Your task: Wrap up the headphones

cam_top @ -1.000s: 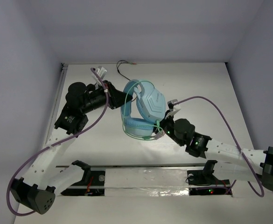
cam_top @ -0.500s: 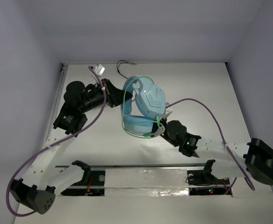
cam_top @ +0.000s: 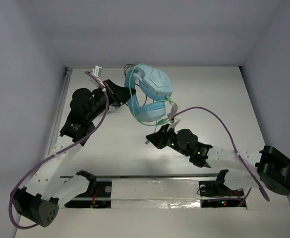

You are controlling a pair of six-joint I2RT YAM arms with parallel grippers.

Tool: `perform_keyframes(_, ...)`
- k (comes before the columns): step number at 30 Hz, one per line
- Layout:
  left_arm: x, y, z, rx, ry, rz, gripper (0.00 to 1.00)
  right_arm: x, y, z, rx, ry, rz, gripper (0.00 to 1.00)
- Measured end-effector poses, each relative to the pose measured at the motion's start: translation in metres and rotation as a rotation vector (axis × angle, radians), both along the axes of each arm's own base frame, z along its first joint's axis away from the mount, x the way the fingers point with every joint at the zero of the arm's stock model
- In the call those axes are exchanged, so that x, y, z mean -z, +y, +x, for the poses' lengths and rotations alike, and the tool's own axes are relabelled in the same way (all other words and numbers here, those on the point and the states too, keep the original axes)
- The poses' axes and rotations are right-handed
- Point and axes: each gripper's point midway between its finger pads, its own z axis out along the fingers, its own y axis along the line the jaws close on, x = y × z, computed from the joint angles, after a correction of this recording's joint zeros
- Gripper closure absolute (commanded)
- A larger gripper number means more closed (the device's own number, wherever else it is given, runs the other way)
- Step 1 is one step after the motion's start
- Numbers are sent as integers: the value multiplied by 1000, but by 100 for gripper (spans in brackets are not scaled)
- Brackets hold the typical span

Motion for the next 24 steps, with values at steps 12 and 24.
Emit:
perform_keyframes(12, 113, 33, 56, -383, 209, 33, 100, -33, -1, -38, -108, 167, 228, 94)
perform_keyframes(24, 153, 22, 68, -552, 236, 131, 100, -27, 37, -61, -226, 255, 194, 88)
